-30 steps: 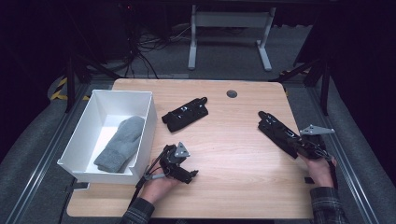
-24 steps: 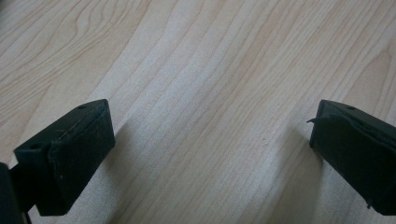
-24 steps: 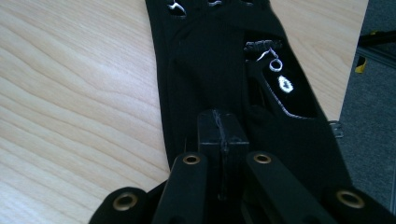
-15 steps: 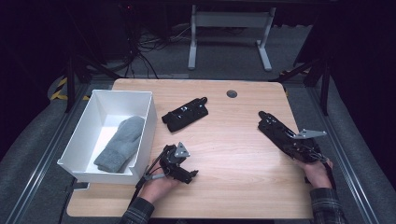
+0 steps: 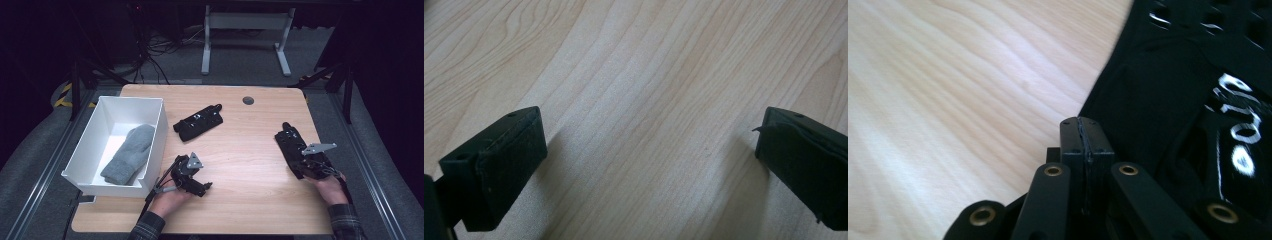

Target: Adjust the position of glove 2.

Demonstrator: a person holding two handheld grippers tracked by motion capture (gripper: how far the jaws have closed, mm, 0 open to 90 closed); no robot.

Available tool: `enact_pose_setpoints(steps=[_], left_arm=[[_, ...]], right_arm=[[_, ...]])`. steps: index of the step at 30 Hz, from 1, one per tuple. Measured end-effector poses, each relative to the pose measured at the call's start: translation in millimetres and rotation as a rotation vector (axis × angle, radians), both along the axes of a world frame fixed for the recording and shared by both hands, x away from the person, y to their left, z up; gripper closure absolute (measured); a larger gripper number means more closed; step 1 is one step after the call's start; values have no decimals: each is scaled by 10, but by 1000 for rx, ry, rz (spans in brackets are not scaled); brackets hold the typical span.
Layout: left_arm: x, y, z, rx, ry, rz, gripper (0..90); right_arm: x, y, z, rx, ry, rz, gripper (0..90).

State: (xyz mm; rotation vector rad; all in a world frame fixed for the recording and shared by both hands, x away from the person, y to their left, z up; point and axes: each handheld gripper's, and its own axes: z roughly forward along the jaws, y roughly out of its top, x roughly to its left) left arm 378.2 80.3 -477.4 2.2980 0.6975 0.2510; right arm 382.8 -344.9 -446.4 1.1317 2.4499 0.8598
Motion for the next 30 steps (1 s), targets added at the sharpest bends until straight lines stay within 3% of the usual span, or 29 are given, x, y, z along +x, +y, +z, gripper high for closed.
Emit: enact_pose_setpoints(steps=[5,8,24,28,30], left_arm=[[0,0,0,0,0,0,3],[0,0,0,0,0,0,3],[-1,0,-1,-2,1,0,3],[-2,-1,-2,-3,1,1,3],[-2,-1,-1,-2,1,1,3]], right_arm=[[-37,176,-5,6,12,65,900],[-77,356,-12,20,27,134,900],[-249,921,-45,60,66,325,900],[-283,984,3,72,41,355,900],[-264,889,102,103,-1,324,900]])
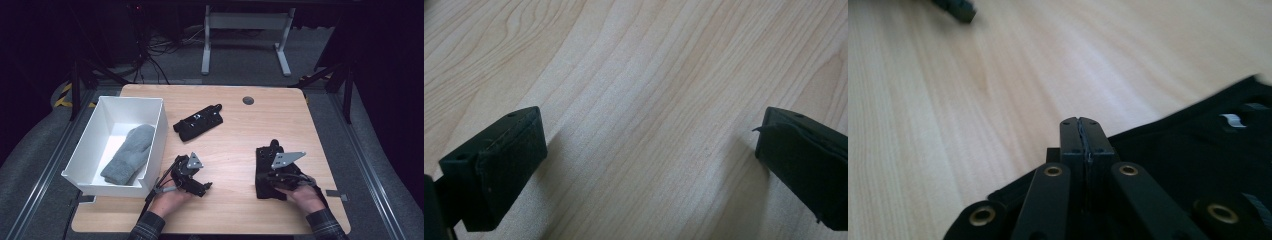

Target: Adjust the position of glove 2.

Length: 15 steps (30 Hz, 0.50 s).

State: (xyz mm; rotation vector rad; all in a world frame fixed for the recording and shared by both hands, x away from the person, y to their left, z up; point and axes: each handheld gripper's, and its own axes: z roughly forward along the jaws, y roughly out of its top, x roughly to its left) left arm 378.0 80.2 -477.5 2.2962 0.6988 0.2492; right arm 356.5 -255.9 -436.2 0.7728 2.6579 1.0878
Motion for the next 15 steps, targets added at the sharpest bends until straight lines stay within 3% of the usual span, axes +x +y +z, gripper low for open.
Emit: enact_pose_setpoints(steps=[1,2,6,10,15], left_arm=[[0,0,0,0,0,0,3],[0,0,1,1,-1,1,3],[-1,0,0,1,0,1,3],[0,0,1,1,0,1,3],[0,0,0,-1,0,0,3]], right_arm=[[0,0,0,0,0,0,900],[42,-139,67,25,-27,-52,900],[120,-319,86,21,-43,-115,900],[246,-556,8,-19,-28,-197,900],[309,-635,-88,-41,1,-221,900]])
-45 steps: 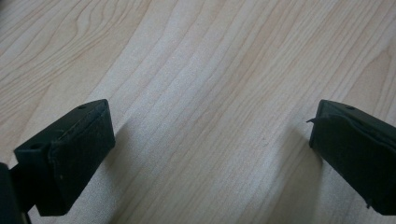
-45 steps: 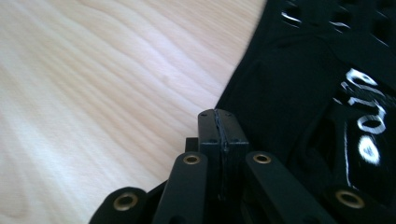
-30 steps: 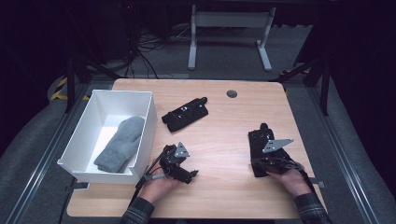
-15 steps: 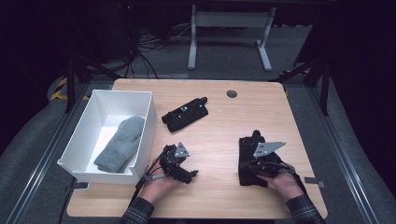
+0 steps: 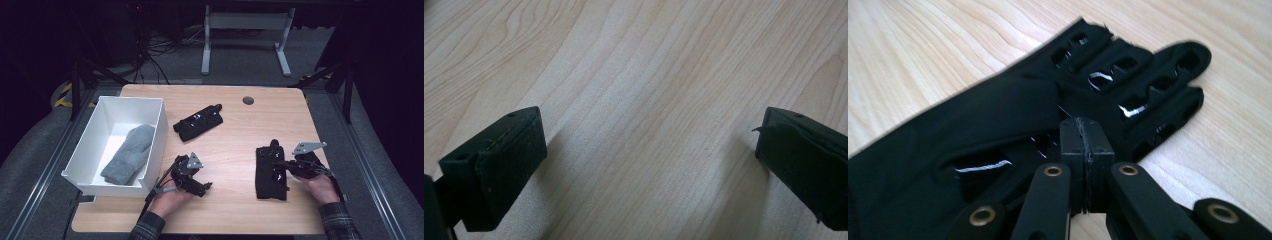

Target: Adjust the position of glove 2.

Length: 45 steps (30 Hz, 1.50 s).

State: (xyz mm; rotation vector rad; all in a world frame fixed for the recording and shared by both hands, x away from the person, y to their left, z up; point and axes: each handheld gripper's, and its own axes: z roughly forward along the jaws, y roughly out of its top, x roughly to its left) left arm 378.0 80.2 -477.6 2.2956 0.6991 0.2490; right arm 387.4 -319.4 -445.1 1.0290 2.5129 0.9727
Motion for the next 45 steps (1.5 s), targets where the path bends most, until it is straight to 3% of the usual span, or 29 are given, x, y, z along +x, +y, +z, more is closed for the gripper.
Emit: enact_pose_setpoints(steps=[6,16,21,25,26,29,35,40,42,45], left_arm=[[0,0,1,2,-1,1,3],[-1,0,0,1,-1,1,3],[-1,1,1,2,-1,2,2],[-1,-1,0,2,-2,2,2],[-3,-2,0,3,-1,4,1],[-7,-2,0,3,0,7,1],[-10,-2,1,3,0,10,1],[-4,-13,29,17,16,20,23],[-4,-13,66,19,23,28,99],[35,-13,113,-25,78,41,184]], right_arm=[[-22,56,-47,-18,14,13,900],[-321,334,-55,-30,19,98,900],[-448,462,-58,-36,17,119,900],[-479,458,-54,-24,11,117,889],[-484,433,-36,-11,1,110,808],[-485,325,14,23,-34,59,676],[-506,-26,35,62,-108,-98,429],[-510,-291,-42,58,-128,-214,316],[-513,-352,-81,42,-137,-246,278],[-495,-412,-141,47,-126,-276,214]])
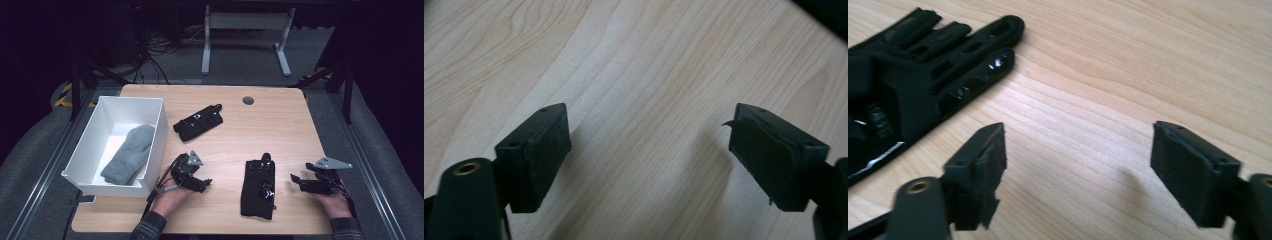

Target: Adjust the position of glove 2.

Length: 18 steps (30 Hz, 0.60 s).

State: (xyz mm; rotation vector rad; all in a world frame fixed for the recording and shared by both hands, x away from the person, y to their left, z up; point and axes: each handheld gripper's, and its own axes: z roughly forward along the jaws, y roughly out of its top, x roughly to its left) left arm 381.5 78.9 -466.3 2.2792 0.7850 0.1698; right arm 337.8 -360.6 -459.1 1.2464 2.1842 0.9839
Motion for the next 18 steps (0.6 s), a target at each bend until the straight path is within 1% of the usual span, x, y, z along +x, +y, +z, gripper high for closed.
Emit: enact_pose_setpoints(steps=[1,2,4,5,6,7,8,9,10,11,12,13,14,15,16,17,18], left_arm=[[13,-5,12,-3,2,1,226],[27,-13,23,4,0,-5,266],[60,-38,71,39,-14,-11,347],[91,-50,110,45,-21,-10,398],[105,-54,127,37,-22,-10,477],[132,-57,150,38,-21,-12,535],[162,-65,170,45,-17,-6,577],[192,-74,190,49,-18,-4,639],[215,-79,200,43,-19,0,679],[260,-91,219,45,-10,2,729],[309,-104,240,55,-3,2,796],[343,-111,256,56,-10,4,858],[378,-117,274,55,-6,14,898],[434,-130,297,72,3,17,899],[472,-133,319,76,-2,22,899],[513,-138,341,72,1,29,900],[556,-149,361,78,-8,35,899]], right_arm=[[14,-8,-26,-8,9,-5,189],[22,-7,-43,-17,15,-12,180],[30,-9,-67,-29,16,-20,180],[33,-7,-77,-35,14,-29,171],[34,-13,-81,-28,19,-32,170],[34,-18,-82,-26,21,-30,170],[36,-20,-88,-17,22,-27,166],[37,-21,-92,-15,21,-27,161],[36,-19,-92,-15,21,-27,158],[36,-17,-91,-15,23,-27,156],[36,-15,-92,-15,24,-25,155],[39,-15,-93,-14,23,-27,153],[39,-16,-93,-16,24,-26,152],[38,-14,-93,-16,25,-27,150],[37,-12,-93,-17,25,-28,149],[38,-11,-93,-17,26,-28,149],[37,-11,-94,-17,26,-28,148]])
